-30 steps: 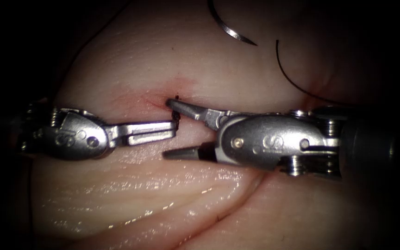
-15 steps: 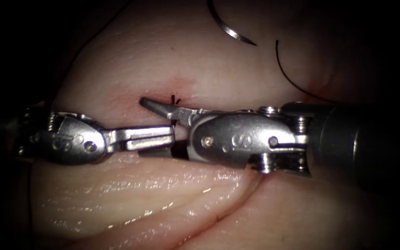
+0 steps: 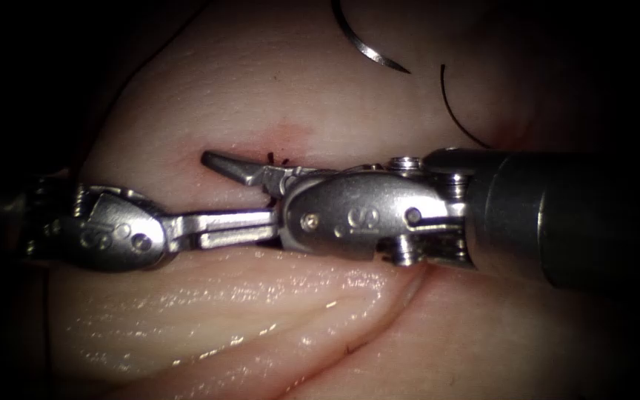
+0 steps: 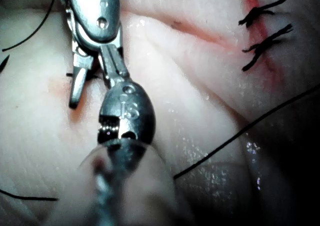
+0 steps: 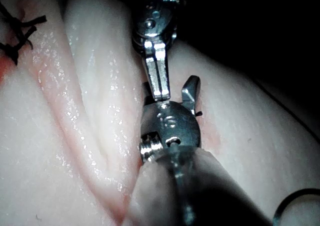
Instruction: Wound Closure
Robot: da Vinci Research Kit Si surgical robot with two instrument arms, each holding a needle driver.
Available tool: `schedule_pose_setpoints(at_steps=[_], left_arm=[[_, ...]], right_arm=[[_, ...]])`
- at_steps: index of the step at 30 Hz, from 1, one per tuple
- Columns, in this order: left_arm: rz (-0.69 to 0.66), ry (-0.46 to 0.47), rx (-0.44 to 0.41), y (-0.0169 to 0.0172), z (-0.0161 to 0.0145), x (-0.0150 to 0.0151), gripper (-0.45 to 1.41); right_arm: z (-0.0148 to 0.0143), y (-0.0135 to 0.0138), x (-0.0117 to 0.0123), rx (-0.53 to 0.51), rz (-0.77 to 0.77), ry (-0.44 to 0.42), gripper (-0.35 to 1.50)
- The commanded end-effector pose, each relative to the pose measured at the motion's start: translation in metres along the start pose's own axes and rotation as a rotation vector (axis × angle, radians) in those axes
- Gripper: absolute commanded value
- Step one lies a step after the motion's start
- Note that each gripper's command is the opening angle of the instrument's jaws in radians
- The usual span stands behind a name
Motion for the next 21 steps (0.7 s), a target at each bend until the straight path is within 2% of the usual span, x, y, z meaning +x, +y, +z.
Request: schedule_pose_setpoints(at_steps=[1,10,12,14,16,21], left_arm=[[0.001,0.001,-0.001,0.0,0.0006,-0.0004,-0.45],[0.002,0.004,-0.003,0.0,0.0006,-0.0005,-0.45],[0.002,0.004,-0.003,0.0,0.0006,-0.0005,-0.45],[0.002,0.004,-0.003,0.0,0.0007,-0.0004,-0.45],[0.002,0.004,-0.003,0.0001,0.0007,-0.0004,-0.45],[0.002,0.004,-0.003,0.0001,0.0007,-0.0004,-0.45]], right_arm=[[0.0009,0.0001,-0.0004,0.001,-0.018,0.013,0.94],[0.0009,0.0,-0.0003,0.014,-0.038,0.047,0.64],[0.001,0.0,-0.0001,0.014,-0.045,0.05,0.51],[0.001,0.0,0.0,0.014,-0.045,0.05,0.24],[0.0011,0.0,-0.0001,0.021,-0.045,0.051,-0.35],[0.0012,-0.0003,-0.0001,0.043,-0.127,0.025,-0.35]])
